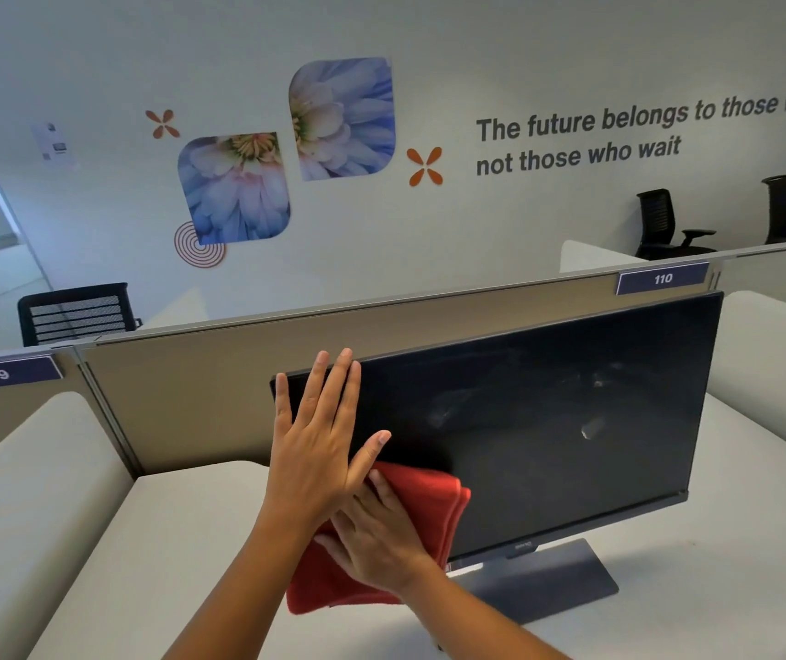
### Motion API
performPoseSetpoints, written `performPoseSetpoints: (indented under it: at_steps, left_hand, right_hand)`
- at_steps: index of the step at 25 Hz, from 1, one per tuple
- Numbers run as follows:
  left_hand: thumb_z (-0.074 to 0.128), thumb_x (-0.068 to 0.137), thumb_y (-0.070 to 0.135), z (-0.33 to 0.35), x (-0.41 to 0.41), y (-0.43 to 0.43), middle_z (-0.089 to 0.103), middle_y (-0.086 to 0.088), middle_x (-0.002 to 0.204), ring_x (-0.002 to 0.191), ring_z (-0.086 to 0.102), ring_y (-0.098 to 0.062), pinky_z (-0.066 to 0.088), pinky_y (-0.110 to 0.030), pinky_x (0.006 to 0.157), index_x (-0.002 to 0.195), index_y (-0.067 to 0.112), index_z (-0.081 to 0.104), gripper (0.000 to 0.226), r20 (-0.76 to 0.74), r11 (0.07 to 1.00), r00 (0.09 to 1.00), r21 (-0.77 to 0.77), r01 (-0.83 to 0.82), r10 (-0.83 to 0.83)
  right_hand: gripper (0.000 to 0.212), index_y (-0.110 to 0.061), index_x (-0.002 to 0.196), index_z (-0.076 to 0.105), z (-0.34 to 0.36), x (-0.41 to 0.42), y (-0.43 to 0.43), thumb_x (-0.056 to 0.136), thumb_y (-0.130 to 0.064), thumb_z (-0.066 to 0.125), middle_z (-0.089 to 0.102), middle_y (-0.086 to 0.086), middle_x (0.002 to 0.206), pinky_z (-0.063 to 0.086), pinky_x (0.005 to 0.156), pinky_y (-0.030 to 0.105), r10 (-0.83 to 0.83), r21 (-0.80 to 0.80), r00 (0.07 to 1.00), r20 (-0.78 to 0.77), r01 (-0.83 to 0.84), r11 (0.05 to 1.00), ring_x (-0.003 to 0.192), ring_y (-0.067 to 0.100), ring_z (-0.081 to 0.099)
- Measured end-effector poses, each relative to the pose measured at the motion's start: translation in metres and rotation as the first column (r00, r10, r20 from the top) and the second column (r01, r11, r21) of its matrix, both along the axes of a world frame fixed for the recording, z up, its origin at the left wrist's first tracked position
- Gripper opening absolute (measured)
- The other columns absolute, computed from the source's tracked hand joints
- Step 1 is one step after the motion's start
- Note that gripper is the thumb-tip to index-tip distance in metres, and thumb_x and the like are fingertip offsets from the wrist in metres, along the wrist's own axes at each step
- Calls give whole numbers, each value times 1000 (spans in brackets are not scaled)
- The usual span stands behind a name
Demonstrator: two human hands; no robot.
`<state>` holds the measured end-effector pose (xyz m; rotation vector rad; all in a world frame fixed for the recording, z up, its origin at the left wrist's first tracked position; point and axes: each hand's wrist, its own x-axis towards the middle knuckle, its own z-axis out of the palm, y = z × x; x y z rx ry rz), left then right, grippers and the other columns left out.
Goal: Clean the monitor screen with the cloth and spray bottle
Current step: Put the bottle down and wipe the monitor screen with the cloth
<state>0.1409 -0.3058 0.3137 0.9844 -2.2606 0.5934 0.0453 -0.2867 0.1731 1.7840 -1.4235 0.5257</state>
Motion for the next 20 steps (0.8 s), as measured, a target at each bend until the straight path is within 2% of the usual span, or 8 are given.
performPoseSetpoints:
  at_steps: [4, 10, 11, 14, 16, 17, 19, 20]
  left_hand:
    - [30, 92, 57, -4, 3, 2, 20, -8, 154, 143, 13, -24, 5, -57, 114, 146, 7, 20, 74, 0, 1000, 1000, 1, -14, 14]
    - [21, 94, 57, -2, 3, 4, 23, -7, 153, 143, 15, -23, 4, -60, 113, 146, 11, 22, 69, -9, 999, 999, 22, -40, 40]
    - [20, 94, 56, -2, 3, 4, 24, -7, 153, 143, 15, -23, 5, -60, 113, 145, 11, 22, 68, -12, 999, 999, 20, -41, 41]
    - [20, 94, 56, -3, 3, 4, 24, -8, 153, 143, 14, -24, 5, -62, 112, 145, 10, 21, 69, -6, 999, 999, 5, -44, 44]
    - [21, 94, 57, -4, 0, 2, 25, -9, 152, 143, 14, -24, 3, -62, 112, 145, 9, 22, 70, -22, 999, 999, 0, -42, 42]
    - [22, 94, 57, -5, -1, 2, 25, -10, 152, 143, 14, -24, 1, -62, 112, 145, 9, 23, 70, -37, 999, 999, -1, -39, 39]
    - [24, 94, 56, -6, -4, 2, 28, -11, 150, 143, 14, -25, 0, -62, 112, 144, 7, 25, 70, -72, 999, 997, -7, -31, 30]
    - [24, 94, 55, -6, -5, 2, 29, -12, 150, 143, 15, -25, 0, -63, 112, 143, 7, 27, 69, -86, 999, 996, -14, -28, 27]
  right_hand:
    - [70, -9, 151, 1, 19, -46, 4, 98, -50, 23, -8, 8, 160, -6, 119, 43, -97, -164, 938, 332, 158, 974, 147, 24, -3]
    - [69, -5, 150, -1, 46, -187, 34, 99, -48, 16, -8, 15, 158, -6, 116, 54, -220, -133, 680, 699, 426, 895, 146, 33, -2]
    - [68, -2, 149, 3, 48, -207, 39, 99, -48, 14, -3, 21, 157, -6, 114, 57, -239, -95, 612, 754, 462, 882, 145, 36, -1]
    - [77, 2, 148, 14, 35, -257, 42, 97, -55, 11, 1, 23, 155, -6, 112, 56, -305, 85, 267, 914, 609, 788, 144, 33, -3]
    - [106, 4, 146, 20, 13, -281, 39, 80, -79, 20, 0, 21, 152, 2, 113, 57, -338, 287, -7, 941, 546, 787, 142, 34, 2]
    - [112, 6, 144, 23, 12, -280, 35, 76, -84, 22, 3, 24, 151, 9, 114, 58, -349, 341, -77, 934, 487, 804, 141, 37, 7]
    - [77, 11, 141, 23, 39, -239, 22, 96, -50, 17, 13, 30, 149, 22, 109, 59, -305, 226, 38, 952, 586, 778, 138, 43, 16]
    - [67, 12, 141, 22, 58, -208, 22, 100, -40, 11, 20, 35, 147, 26, 107, 61, -219, 76, 191, 957, 564, 823, 136, 48, 21]
